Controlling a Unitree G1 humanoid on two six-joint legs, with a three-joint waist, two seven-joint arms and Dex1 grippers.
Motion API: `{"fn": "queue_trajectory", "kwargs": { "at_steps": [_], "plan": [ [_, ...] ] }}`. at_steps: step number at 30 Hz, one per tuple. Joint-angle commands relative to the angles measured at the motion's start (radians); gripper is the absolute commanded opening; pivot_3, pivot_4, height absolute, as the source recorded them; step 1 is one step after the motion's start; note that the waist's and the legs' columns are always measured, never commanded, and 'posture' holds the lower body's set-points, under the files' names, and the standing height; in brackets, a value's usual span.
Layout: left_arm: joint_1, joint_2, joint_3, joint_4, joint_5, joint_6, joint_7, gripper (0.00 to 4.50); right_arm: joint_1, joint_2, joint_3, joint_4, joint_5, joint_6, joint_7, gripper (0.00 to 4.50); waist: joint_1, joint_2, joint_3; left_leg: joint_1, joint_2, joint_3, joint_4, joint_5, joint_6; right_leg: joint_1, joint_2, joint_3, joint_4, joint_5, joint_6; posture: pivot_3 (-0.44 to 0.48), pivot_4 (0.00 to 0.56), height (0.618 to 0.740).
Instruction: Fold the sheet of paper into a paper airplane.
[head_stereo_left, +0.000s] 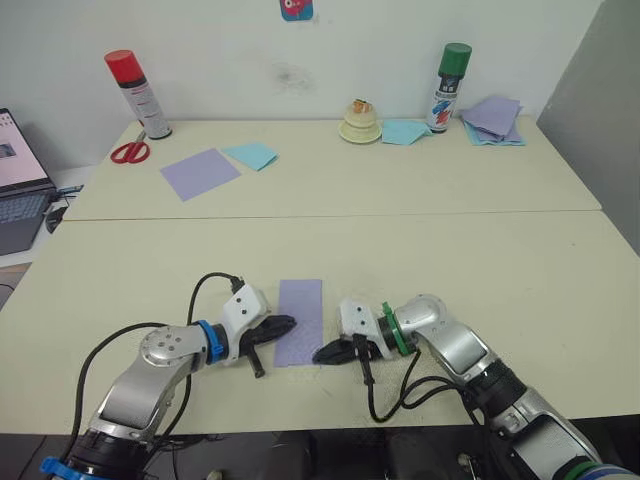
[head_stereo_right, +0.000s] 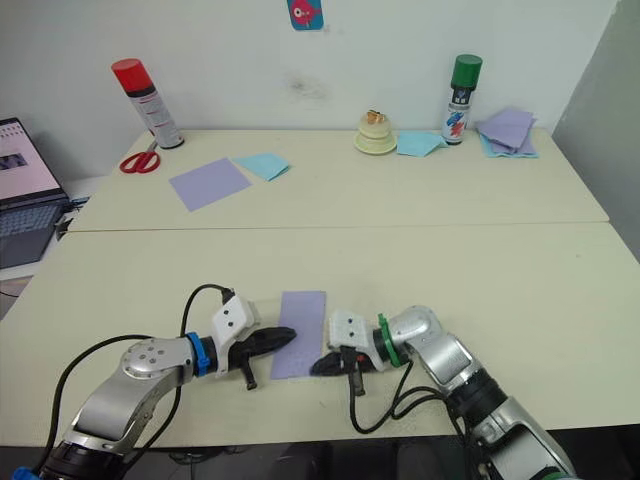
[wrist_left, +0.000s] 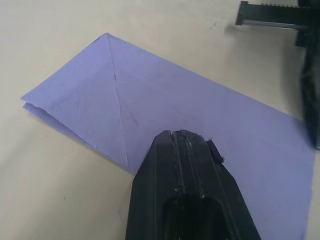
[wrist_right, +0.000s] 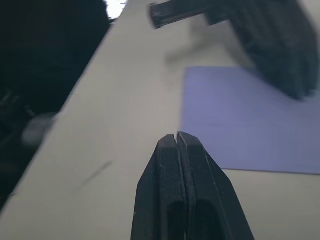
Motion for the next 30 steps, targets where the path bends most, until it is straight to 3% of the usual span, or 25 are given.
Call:
{"fn": "queue_trajectory", "kwargs": {
  "at_steps": [1, 9, 15, 18, 26, 30],
  "plan": [
    [0.03, 0.02, 0.003, 0.002, 0.007, 0.029, -0.007, 0.0, 0.024, -0.049, 0.074, -0.008, -0.005, 0.048, 0.084, 0.02, 0.001, 0.0, -0.001, 0.0, 0.0, 0.0, 0.0, 0.0, 0.0, 0.0, 0.0, 0.0, 0.0, 0.0, 0.0, 0.0, 0.15, 0.74],
    [0.007, -0.011, -0.005, 0.03, 0.02, 0.011, 0.006, 0.0, -0.023, -0.012, -0.129, -0.071, 0.167, 0.155, 0.019, 0.02, 0.005, 0.0, -0.001, -0.002, -0.001, -0.002, -0.001, 0.0, 0.0, 0.0, -0.002, -0.002, -0.009, 0.0, 0.0, 0.0, 0.15, 0.74],
    [-0.049, -0.036, -0.021, 0.086, 0.041, -0.03, 0.005, 0.0, -0.063, 0.062, -0.154, 0.061, 0.041, 0.051, -0.207, 0.02, 0.005, 0.0, -0.001, -0.001, -0.001, -0.003, -0.001, 0.0, -0.001, 0.0, -0.004, -0.003, -0.008, 0.001, 0.0, 0.0, 0.15, 0.74],
    [-0.057, -0.04, -0.009, 0.093, 0.035, -0.048, 0.008, 0.0, -0.074, 0.055, -0.103, 0.129, -0.033, -0.011, -0.223, 0.02, 0.005, 0.0, -0.001, -0.002, -0.002, -0.002, -0.001, 0.0, -0.001, 0.0, -0.002, -0.003, -0.008, 0.001, 0.0, 0.0, 0.15, 0.74],
    [-0.004, -0.033, 0.243, 0.068, -0.184, 0.126, 0.034, 0.0, -0.072, 0.048, -0.088, 0.183, -0.084, -0.035, -0.267, 0.02, 0.002, 0.0, -0.001, -0.001, 0.0, -0.002, -0.001, 0.0, -0.001, -0.001, -0.002, -0.003, -0.008, 0.001, 0.001, 0.0, 0.15, 0.74],
    [0.032, -0.033, 0.278, 0.049, -0.246, 0.189, 0.012, 0.0, -0.07, 0.058, -0.096, 0.18, -0.072, -0.025, -0.276, 0.02, 0.002, 0.0, -0.001, -0.001, -0.001, -0.002, -0.001, 0.0, -0.001, -0.001, -0.001, -0.002, -0.008, 0.001, 0.001, 0.0, 0.15, 0.74]
  ]
}}
